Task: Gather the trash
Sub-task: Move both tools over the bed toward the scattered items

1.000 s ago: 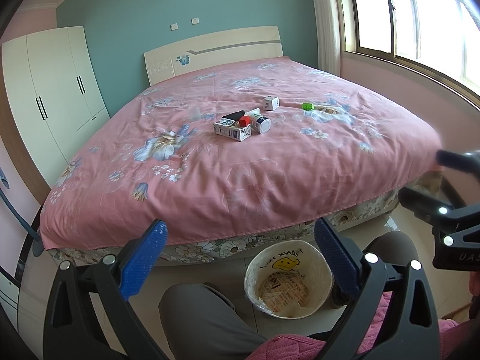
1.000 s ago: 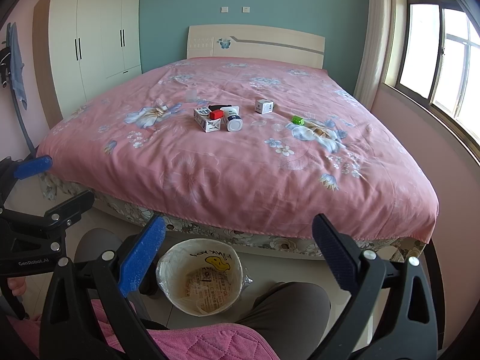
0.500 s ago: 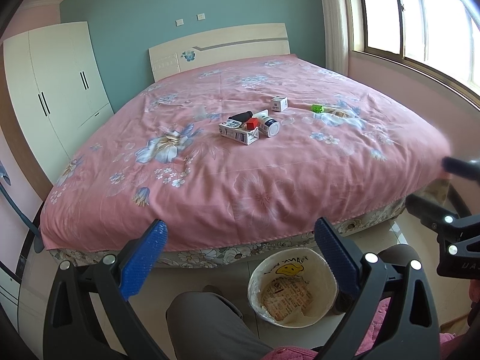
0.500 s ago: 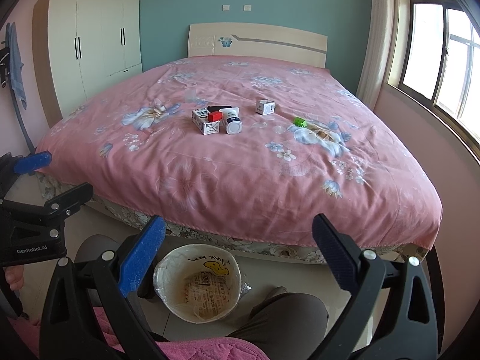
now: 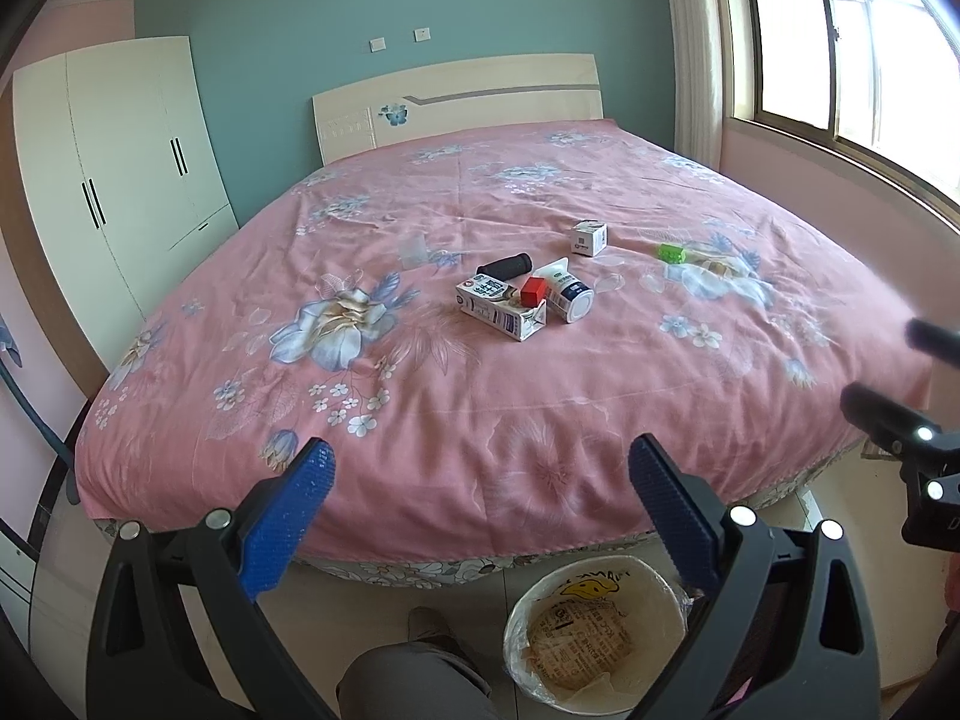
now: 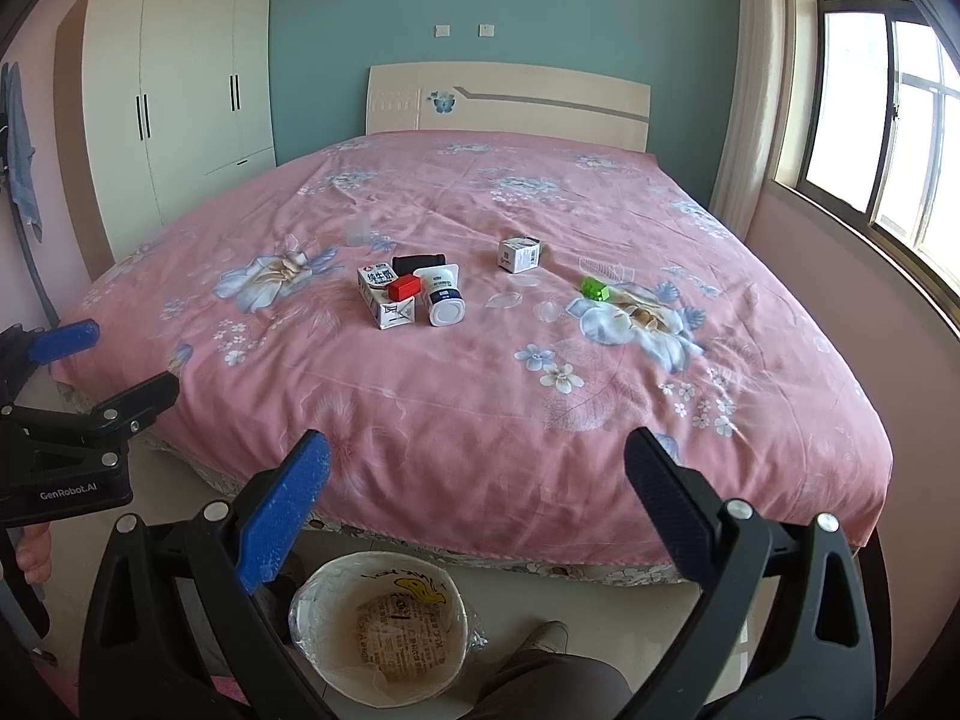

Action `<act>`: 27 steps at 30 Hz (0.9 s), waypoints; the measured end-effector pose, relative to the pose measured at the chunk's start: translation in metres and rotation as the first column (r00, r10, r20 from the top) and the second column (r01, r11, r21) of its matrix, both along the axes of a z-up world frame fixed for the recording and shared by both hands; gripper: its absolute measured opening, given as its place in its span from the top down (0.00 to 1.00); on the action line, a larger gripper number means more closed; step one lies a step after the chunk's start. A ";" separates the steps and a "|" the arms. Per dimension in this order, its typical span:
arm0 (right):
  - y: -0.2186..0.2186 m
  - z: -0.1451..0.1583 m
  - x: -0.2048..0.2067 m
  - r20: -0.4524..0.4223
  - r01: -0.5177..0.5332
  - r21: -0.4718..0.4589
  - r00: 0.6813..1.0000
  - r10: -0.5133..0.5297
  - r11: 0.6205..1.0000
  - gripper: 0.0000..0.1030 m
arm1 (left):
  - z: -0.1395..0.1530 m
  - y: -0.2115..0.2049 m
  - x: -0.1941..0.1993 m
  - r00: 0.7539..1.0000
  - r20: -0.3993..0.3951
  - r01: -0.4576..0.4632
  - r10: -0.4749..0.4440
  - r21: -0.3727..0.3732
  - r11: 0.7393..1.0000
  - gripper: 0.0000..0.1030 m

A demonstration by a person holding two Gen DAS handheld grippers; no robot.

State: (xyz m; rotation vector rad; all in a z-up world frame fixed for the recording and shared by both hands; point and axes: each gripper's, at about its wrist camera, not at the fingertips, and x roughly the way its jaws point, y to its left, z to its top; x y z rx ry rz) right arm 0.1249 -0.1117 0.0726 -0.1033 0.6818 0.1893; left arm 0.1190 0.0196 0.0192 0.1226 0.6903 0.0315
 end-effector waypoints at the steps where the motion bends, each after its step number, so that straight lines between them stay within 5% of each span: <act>1: 0.000 0.000 0.006 0.000 -0.001 0.000 1.000 0.001 1.000 0.07 | 0.000 0.001 0.007 1.000 -0.001 -0.003 0.003 -0.002 1.000 0.03; 27: -0.039 -0.018 0.222 -0.011 0.071 -0.060 0.997 -0.071 0.996 0.07 | -0.021 0.020 0.213 0.989 -0.086 -0.132 0.121 -0.139 0.981 0.03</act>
